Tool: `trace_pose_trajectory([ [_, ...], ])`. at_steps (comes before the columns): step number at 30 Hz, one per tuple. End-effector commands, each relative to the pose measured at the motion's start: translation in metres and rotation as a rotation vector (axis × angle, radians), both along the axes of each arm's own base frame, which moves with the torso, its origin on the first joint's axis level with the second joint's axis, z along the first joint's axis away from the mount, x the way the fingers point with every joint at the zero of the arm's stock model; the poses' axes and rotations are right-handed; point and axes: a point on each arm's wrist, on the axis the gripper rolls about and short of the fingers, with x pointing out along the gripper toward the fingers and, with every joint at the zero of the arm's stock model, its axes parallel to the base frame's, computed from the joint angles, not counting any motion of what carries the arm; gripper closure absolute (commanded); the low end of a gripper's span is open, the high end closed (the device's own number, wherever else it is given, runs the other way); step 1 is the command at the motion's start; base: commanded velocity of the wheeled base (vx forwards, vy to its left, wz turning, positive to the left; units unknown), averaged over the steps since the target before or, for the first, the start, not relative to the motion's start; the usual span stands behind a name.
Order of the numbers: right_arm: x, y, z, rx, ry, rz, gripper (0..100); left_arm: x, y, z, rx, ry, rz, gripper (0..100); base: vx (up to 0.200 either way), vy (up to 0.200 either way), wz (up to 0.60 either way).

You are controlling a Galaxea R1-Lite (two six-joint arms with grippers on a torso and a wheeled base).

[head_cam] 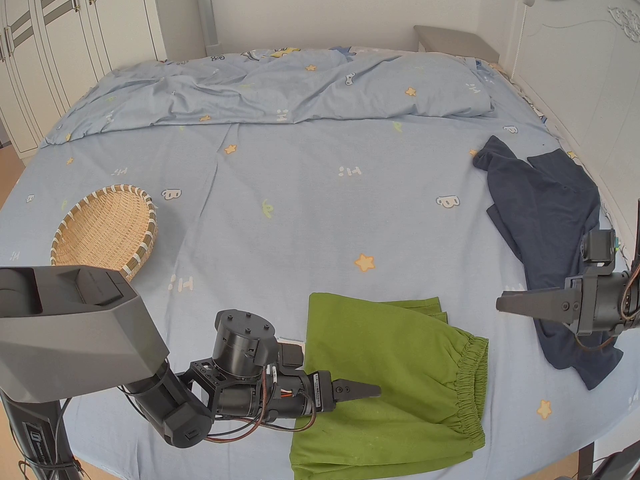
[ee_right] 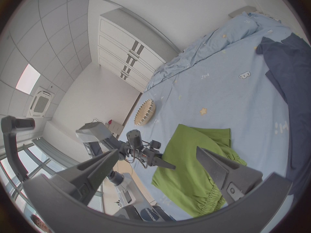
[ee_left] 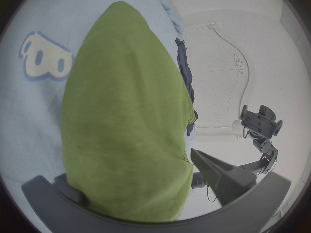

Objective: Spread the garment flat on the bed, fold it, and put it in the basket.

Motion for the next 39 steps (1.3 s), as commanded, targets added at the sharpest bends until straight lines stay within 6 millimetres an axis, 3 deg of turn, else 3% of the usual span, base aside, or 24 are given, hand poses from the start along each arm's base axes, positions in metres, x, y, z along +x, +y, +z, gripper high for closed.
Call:
trace_pose_trajectory([
  [1, -0.007, -0.002, 0.024, 0.054, -0.059, -0.008, 0, 0.001, 0.002, -0.004, 0.010, 0.015, 0.009, 100, 0.000, 0.000, 0.00],
  [4, -0.005, -0.002, 0.033, 0.077, -0.071, -0.016, 0, 0.001, 0.005, -0.001, 0.007, 0.018, 0.018, 100, 0.000, 0.000, 0.00],
  [6, 0.001, -0.005, 0.035, 0.075, -0.073, -0.041, 0, 0.004, 0.017, 0.019, -0.021, -0.015, 0.054, 100, 0.000, 0.000, 0.00],
  [12, 0.015, -0.004, 0.037, 0.074, -0.060, -0.053, 0, 0.008, 0.034, 0.051, -0.041, -0.038, 0.097, 100, 0.000, 0.000, 0.00],
  [13, 0.023, -0.005, 0.038, 0.072, -0.055, -0.065, 0, 0.014, 0.041, 0.074, -0.051, -0.054, 0.126, 100, 0.000, 0.000, 0.00],
  [15, 0.023, -0.005, 0.038, 0.072, -0.055, -0.065, 0, 0.014, 0.041, 0.074, -0.051, -0.054, 0.126, 100, 0.000, 0.000, 0.00],
  [16, 0.041, -0.006, 0.043, 0.069, -0.044, -0.089, 0, 0.027, 0.053, 0.114, -0.021, -0.055, 0.167, 100, 0.000, 0.000, 0.00],
  [18, 0.047, -0.008, 0.042, 0.063, -0.013, -0.095, 0, 0.036, 0.065, 0.135, 0.028, -0.059, 0.185, 100, 0.000, 0.000, 0.00],
  [20, 0.048, -0.007, 0.040, 0.063, -0.002, -0.089, 0, 0.040, 0.071, 0.142, 0.051, -0.059, 0.190, 100, 0.000, 0.000, 0.00],
  [25, 0.062, -0.013, 0.033, 0.056, 0.027, -0.114, 0, 0.071, 0.095, 0.184, 0.135, -0.130, 0.212, 100, 0.000, 0.000, 0.00],
  [30, 0.063, -0.013, 0.033, 0.057, 0.032, -0.115, 0, 0.082, 0.101, 0.200, 0.185, -0.154, 0.191, 100, 0.000, 0.000, 0.00],
  [35, 0.062, -0.013, 0.031, 0.057, 0.040, -0.113, 0, 0.086, 0.103, 0.194, 0.219, -0.142, 0.167, 100, 0.000, 0.000, 0.00],
  [39, 0.061, -0.011, 0.031, 0.056, 0.040, -0.105, 0, 0.088, 0.107, 0.199, 0.213, -0.158, 0.181, 100, 0.000, 0.150, 0.00],
])
